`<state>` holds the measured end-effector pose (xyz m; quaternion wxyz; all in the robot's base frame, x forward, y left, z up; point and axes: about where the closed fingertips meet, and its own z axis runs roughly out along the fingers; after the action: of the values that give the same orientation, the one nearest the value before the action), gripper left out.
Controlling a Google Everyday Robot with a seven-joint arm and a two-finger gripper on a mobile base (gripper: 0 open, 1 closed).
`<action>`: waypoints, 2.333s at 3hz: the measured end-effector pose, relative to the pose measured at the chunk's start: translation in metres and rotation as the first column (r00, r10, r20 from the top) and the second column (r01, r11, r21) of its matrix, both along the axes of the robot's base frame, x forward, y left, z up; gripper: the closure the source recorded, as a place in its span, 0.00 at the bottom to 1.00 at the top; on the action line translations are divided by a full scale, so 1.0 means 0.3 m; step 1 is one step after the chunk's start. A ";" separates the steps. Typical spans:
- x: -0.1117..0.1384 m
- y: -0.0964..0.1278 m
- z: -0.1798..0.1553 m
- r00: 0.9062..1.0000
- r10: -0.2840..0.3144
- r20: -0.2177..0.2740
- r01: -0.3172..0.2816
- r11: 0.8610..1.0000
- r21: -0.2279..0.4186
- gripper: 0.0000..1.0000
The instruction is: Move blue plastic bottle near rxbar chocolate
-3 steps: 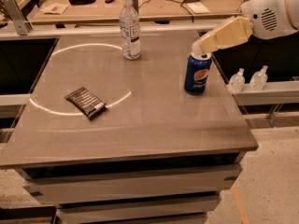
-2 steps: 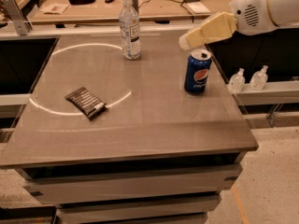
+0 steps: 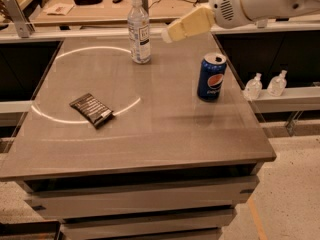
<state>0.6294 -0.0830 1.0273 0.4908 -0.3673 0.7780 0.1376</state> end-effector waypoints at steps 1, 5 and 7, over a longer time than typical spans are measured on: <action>0.100 0.070 -0.042 0.999 0.042 -0.012 -0.042 0.999 -0.027 0.00; 0.337 0.365 -0.222 0.946 0.310 -0.094 -0.317 0.946 -0.068 0.00; 0.451 0.377 -0.294 0.951 0.285 -0.121 -0.289 0.957 -0.018 0.00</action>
Offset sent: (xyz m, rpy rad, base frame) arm 0.0855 0.0647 -0.0449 -0.0890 0.0506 0.1739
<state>0.7647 0.0299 0.9392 0.4126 -0.4764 0.7460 0.2151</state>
